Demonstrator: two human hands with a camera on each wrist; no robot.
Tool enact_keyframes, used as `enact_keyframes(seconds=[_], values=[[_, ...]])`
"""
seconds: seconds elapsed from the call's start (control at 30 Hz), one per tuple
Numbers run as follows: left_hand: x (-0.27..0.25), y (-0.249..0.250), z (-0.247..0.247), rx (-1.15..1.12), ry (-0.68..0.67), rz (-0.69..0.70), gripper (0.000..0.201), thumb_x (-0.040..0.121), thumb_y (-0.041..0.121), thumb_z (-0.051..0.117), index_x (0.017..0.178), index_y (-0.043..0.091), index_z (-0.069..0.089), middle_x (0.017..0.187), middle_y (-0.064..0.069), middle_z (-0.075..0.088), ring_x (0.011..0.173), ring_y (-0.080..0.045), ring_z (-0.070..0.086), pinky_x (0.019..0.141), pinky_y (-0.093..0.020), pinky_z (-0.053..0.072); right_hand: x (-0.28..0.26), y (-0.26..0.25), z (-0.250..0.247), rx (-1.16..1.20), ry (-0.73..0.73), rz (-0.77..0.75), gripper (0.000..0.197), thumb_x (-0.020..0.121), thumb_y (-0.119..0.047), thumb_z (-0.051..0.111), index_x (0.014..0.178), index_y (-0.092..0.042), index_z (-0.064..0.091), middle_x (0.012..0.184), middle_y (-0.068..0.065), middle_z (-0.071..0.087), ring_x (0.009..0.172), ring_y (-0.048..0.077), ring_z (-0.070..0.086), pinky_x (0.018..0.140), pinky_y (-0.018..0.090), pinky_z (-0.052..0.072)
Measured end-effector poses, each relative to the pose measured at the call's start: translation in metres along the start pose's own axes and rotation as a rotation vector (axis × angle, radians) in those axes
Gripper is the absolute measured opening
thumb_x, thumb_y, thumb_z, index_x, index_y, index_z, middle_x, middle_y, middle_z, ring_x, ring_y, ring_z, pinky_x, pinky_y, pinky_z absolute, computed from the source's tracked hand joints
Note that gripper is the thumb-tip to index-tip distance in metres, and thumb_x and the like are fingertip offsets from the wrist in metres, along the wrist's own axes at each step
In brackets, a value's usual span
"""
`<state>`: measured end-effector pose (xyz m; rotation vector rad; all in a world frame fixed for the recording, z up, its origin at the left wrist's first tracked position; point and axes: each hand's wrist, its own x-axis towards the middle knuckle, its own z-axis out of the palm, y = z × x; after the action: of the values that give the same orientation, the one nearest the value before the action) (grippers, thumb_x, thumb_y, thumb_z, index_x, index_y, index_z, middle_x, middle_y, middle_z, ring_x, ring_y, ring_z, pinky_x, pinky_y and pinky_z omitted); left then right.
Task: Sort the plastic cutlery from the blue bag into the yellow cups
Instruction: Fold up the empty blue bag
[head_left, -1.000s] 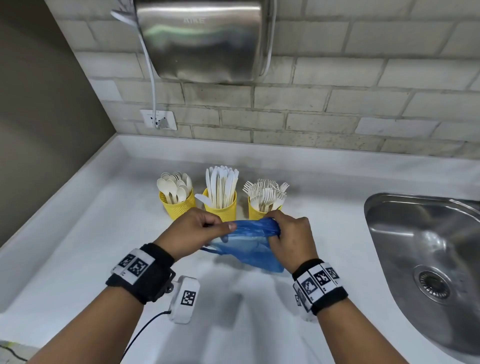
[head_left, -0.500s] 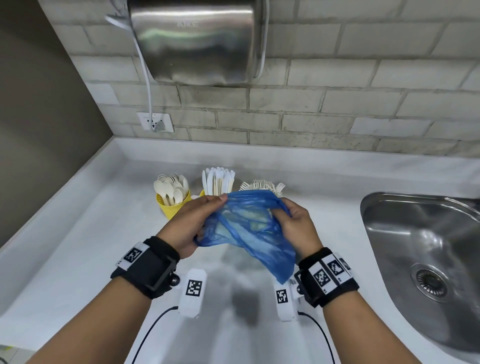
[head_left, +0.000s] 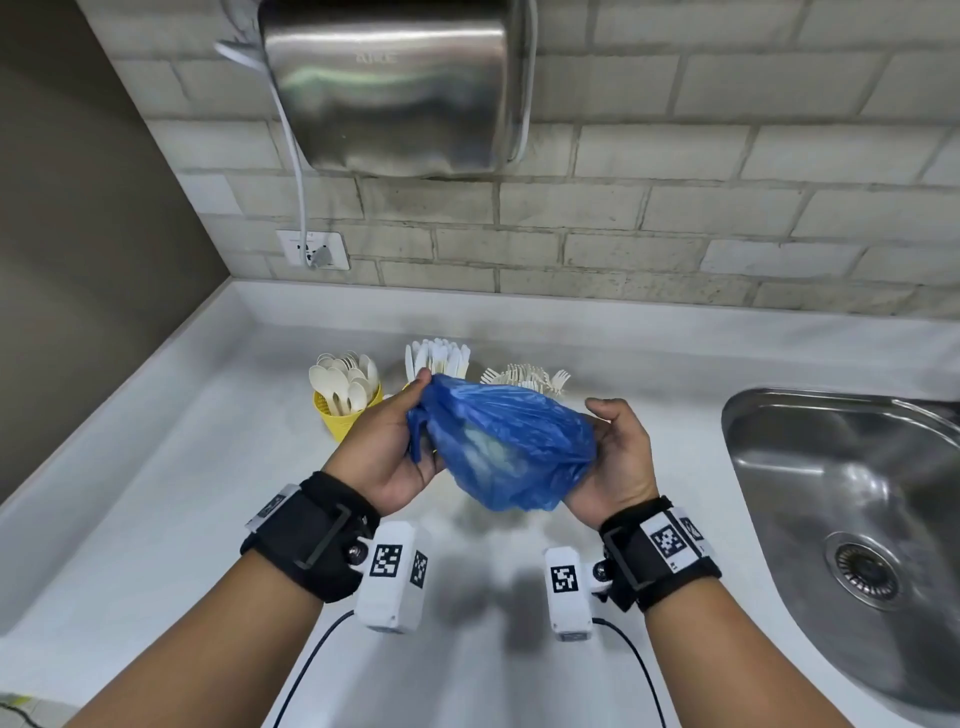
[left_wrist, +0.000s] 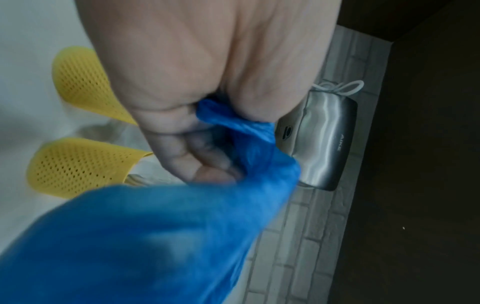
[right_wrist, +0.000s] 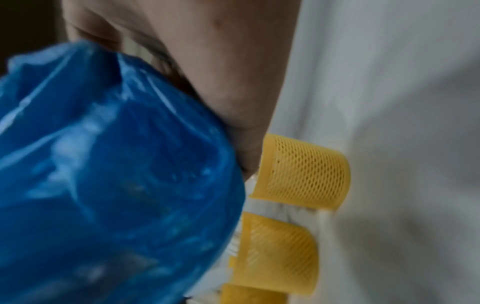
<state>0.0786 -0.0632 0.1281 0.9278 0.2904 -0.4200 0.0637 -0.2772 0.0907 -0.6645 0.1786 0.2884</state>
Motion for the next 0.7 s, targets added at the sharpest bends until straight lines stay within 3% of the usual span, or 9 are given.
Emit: enact_keyframes(seconds=[0.13, 0.23, 0.27, 0.33, 0.4, 0.5, 0.57, 0.63, 0.7], values=[[-0.001, 0.001, 0.001, 0.041, 0.045, 0.078, 0.035, 0.107, 0.033, 0.051, 0.12, 0.005, 0.068, 0.108, -0.014, 0.077, 0.091, -0.025, 0.076, 0.071, -0.032, 0.064, 0.008, 0.0, -0.004, -0.293, 0.134, -0.037, 0.04, 0.089, -0.04, 0.054, 0.097, -0.003, 0.067, 0.089, 0.014, 0.067, 0.084, 0.03, 0.064, 0.076, 0.035, 0.051], [-0.001, 0.003, -0.003, 0.099, 0.041, 0.15, 0.033, 0.107, 0.032, 0.05, 0.118, 0.007, 0.069, 0.108, -0.012, 0.078, 0.091, -0.023, 0.076, 0.073, -0.031, 0.065, 0.012, 0.001, -0.007, -0.576, 0.268, -0.301, 0.039, 0.078, -0.038, 0.056, 0.093, -0.005, 0.069, 0.093, 0.007, 0.068, 0.087, 0.02, 0.062, 0.078, 0.034, 0.046], [-0.002, 0.003, -0.003, 0.141, 0.034, 0.178, 0.031, 0.107, 0.031, 0.049, 0.114, 0.009, 0.07, 0.105, -0.011, 0.078, 0.089, -0.022, 0.077, 0.072, -0.031, 0.065, 0.01, 0.002, -0.006, -0.666, 0.302, -0.415, 0.038, 0.078, -0.036, 0.056, 0.098, -0.007, 0.069, 0.099, 0.002, 0.07, 0.09, 0.014, 0.064, 0.081, 0.031, 0.048], [-0.004, 0.002, -0.002, 0.255, 0.015, 0.226, 0.03, 0.108, 0.032, 0.048, 0.109, 0.011, 0.069, 0.1, -0.009, 0.078, 0.084, -0.02, 0.076, 0.067, -0.03, 0.064, 0.002, 0.004, 0.0, -0.889, 0.307, -0.648, 0.044, 0.079, -0.04, 0.059, 0.116, -0.018, 0.065, 0.119, -0.005, 0.066, 0.112, 0.008, 0.061, 0.096, 0.029, 0.048], [-0.005, 0.0, 0.003, 0.364, -0.007, 0.264, 0.027, 0.108, 0.031, 0.048, 0.111, 0.01, 0.064, 0.096, -0.009, 0.076, 0.081, -0.02, 0.073, 0.062, -0.03, 0.061, -0.007, 0.005, 0.011, -1.16, 0.173, -0.804, 0.059, 0.081, -0.044, 0.061, 0.136, -0.025, 0.053, 0.137, -0.008, 0.052, 0.132, 0.01, 0.047, 0.11, 0.027, 0.038], [-0.007, -0.003, 0.012, 0.448, -0.039, 0.322, 0.022, 0.106, 0.028, 0.052, 0.112, 0.008, 0.06, 0.095, -0.014, 0.074, 0.08, -0.023, 0.072, 0.062, -0.03, 0.059, -0.014, 0.01, 0.029, -1.465, -0.047, -0.733, 0.092, 0.077, -0.051, 0.07, 0.156, -0.029, 0.026, 0.15, -0.008, 0.04, 0.142, 0.009, 0.036, 0.116, 0.023, 0.029], [-0.008, -0.005, 0.017, 0.433, -0.109, 0.329, 0.021, 0.102, 0.022, 0.058, 0.116, 0.007, 0.06, 0.1, -0.016, 0.074, 0.085, -0.024, 0.073, 0.066, -0.029, 0.06, -0.012, 0.016, 0.033, -1.5, -0.106, -0.62, 0.101, 0.077, -0.048, 0.074, 0.158, -0.034, 0.016, 0.148, -0.007, 0.046, 0.136, 0.009, 0.045, 0.114, 0.028, 0.037], [-0.01, -0.005, 0.018, 0.366, -0.174, 0.321, 0.026, 0.093, 0.016, 0.064, 0.118, 0.008, 0.058, 0.101, -0.015, 0.075, 0.086, -0.023, 0.074, 0.07, -0.028, 0.061, -0.009, 0.02, 0.031, -1.415, -0.115, -0.559, 0.092, 0.084, -0.036, 0.075, 0.157, -0.032, 0.02, 0.13, -0.006, 0.061, 0.12, 0.007, 0.059, 0.105, 0.027, 0.047], [-0.01, -0.003, 0.016, 0.287, -0.189, 0.315, 0.029, 0.09, 0.012, 0.064, 0.118, 0.01, 0.058, 0.1, -0.012, 0.074, 0.085, -0.022, 0.074, 0.073, -0.028, 0.062, -0.007, 0.021, 0.026, -1.393, -0.132, -0.55, 0.07, 0.091, -0.026, 0.072, 0.151, -0.028, 0.036, 0.109, -0.01, 0.068, 0.1, 0.003, 0.065, 0.091, 0.02, 0.05]])
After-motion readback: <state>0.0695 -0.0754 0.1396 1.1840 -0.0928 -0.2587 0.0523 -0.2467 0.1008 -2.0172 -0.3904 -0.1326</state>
